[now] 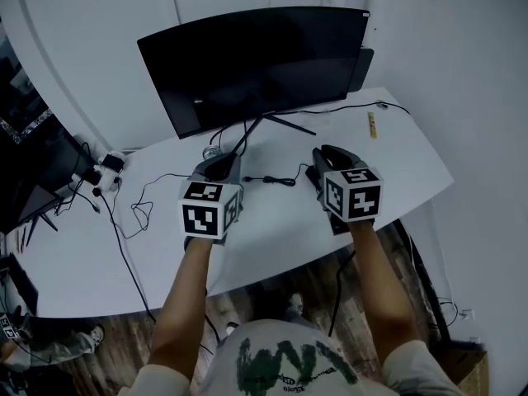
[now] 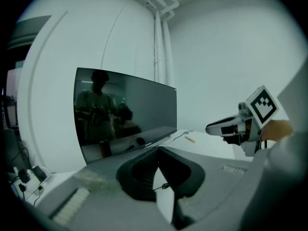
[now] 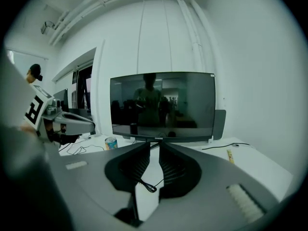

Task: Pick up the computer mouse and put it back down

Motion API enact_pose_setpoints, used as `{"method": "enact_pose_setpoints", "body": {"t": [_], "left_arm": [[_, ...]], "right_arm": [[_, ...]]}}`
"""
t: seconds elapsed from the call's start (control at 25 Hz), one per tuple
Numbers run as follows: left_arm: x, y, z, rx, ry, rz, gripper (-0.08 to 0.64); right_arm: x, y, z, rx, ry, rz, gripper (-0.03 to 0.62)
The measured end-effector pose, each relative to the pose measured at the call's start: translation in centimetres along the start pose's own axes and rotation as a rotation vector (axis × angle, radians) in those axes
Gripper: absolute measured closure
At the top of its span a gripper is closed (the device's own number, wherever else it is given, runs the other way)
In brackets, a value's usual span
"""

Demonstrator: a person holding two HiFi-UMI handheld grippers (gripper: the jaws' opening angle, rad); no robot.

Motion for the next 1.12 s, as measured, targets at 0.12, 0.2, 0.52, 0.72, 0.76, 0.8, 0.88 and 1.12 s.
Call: {"method": "enact_pose_setpoints", "body": {"t": [0.12,0.2,0.52,0.72,0.76,0.8,0.88,1.12], "left_arm": [[-0.7,0.5,0.8,0.015,0.005,0.008,0.558],[-1.0,0.7,1.3,0.022,0.006,0.014,0.558],[-1.9,1.0,2.1,0.037,0.021,0.028,0.558],[-2.1,0.9,2.2,0.038,0.027,0.032,0.558],[-2.1,0.9,2.2,0.037,0.027,0.032,0.558],[-2.1,0.9,2.2,0.036,0.026,0.032,0.558],[-2.1,0.9,2.1,0.034,0.026,0.030,0.558],[-2.2,0.7,2.0,0.033,0.030,0.028,0.558]], "right_arm": [[-1.0,1.0,0.6,0.027,0.004,0.010,0.586],[-1.7,1.4,0.7,0.033,0.015,0.017,0.592],[-2.7,1.8,1.0,0.037,0.026,0.033,0.592],[-2.7,2.0,1.0,0.042,0.026,0.037,0.592],[-2.7,2.1,1.0,0.043,0.027,0.037,0.592],[-2.7,2.1,0.9,0.043,0.027,0.037,0.592],[-2.7,2.2,0.8,0.044,0.030,0.035,0.592],[-2.8,2.1,0.6,0.052,0.040,0.021,0.592]]}}
Point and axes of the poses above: the fingertips, and each gripper's own axes: z backward along the fingers, x to its right, y out of its top, the point moved 1 cm from there along z, backward along the fingers, and after that the axes turned 13 degrees about y, right-handed, at the moved point
